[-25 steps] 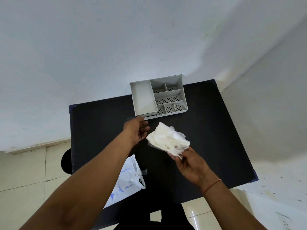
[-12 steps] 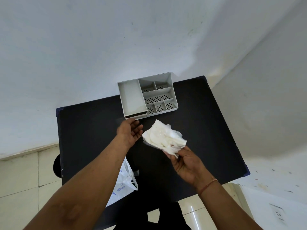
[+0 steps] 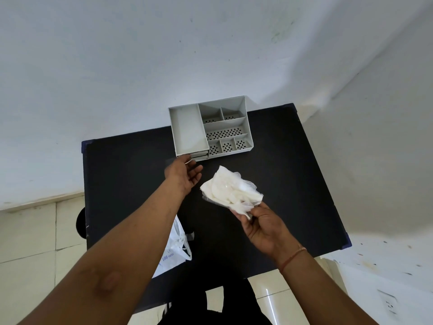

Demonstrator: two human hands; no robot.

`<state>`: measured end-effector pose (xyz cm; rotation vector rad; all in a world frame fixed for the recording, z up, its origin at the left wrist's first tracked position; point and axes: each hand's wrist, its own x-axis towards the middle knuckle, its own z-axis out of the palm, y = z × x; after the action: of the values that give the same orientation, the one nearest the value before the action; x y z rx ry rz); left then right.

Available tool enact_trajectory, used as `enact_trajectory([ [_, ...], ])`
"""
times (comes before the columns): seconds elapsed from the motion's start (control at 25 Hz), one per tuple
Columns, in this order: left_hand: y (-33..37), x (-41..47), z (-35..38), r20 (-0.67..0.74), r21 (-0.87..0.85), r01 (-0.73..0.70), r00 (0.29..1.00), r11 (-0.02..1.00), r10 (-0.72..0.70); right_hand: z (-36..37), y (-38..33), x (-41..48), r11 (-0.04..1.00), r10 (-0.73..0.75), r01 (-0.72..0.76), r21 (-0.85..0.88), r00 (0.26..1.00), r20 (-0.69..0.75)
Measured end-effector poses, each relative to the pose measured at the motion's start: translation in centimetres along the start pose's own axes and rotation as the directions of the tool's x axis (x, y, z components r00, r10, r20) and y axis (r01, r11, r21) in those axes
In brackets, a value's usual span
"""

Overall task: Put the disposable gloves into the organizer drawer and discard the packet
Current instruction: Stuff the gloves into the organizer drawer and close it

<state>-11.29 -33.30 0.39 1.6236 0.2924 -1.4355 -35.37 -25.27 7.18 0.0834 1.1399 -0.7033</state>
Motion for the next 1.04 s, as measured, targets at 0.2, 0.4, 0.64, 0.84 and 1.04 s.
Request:
enact_trajectory([
  [0.2, -0.1, 0.0, 0.4, -0.010, -0.013, -0.001, 1.000, 1.000, 0.001, -0.3, 0.1, 0.1, 1.000, 0.007, -0.007, 0.018, 1.000, 0.000],
  [0.4, -0.1, 0.1, 0.7, 0.046, -0.062, 0.028, 0.999, 0.998, -0.025, -0.1, 0.1, -0.3, 1.000, 0.021, -0.021, -0.005, 1.000, 0.018],
  [0.64, -0.2, 0.5, 1.0, 0.032, -0.031, 0.032, 0.999, 0.999, -0.031, 0.5, -0.3, 0.0, 1.000, 0.006, -0.006, -0.005, 0.999, 0.032],
  [0.84, -1.0, 0.1, 0.2, 0.034, -0.111, 0.035, 0.999, 0.993, -0.032, 1.6, -0.4, 0.3, 0.999, 0.005, -0.006, 0.035, 0.999, 0.035],
  [1.04, -0.2, 0.3, 0.4, 0.014, -0.127, 0.024, 1.000, 0.992, -0.022, 2.5, -0.3, 0.9, 0.999, -0.002, 0.001, 0.035, 1.000, 0.012],
])
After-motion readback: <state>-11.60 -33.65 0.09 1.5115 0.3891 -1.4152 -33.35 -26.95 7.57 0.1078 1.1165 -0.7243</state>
